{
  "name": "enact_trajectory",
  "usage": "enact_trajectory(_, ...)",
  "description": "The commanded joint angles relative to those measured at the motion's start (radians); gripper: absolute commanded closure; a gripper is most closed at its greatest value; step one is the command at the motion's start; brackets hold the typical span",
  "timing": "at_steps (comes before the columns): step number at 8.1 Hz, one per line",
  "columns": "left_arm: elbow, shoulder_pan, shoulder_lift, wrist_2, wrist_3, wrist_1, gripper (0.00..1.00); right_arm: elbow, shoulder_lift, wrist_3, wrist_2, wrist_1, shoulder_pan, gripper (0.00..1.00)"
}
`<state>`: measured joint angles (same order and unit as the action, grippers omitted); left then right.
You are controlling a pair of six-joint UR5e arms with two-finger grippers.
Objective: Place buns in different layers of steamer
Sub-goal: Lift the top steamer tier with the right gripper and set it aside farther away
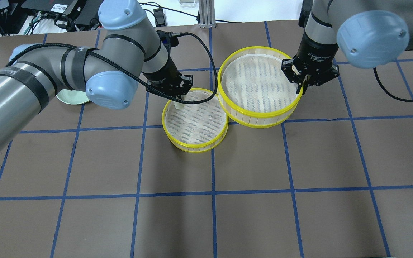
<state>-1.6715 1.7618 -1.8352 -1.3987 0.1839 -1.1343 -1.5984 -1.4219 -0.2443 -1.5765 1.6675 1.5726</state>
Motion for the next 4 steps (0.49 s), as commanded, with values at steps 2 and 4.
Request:
enact_trajectory(2, -0.022, 0.019, -0.059, 0.038, 0.002, 0.013, 1.0, -0.002, -0.011, 0.031, -0.007, -0.022, -0.023, 1.0)
enact_trajectory(4, -0.022, 0.019, -0.111, 0.038, 0.002, 0.056, 1.0, -0.002, -0.011, 0.033, -0.01, -0.022, -0.025, 1.0)
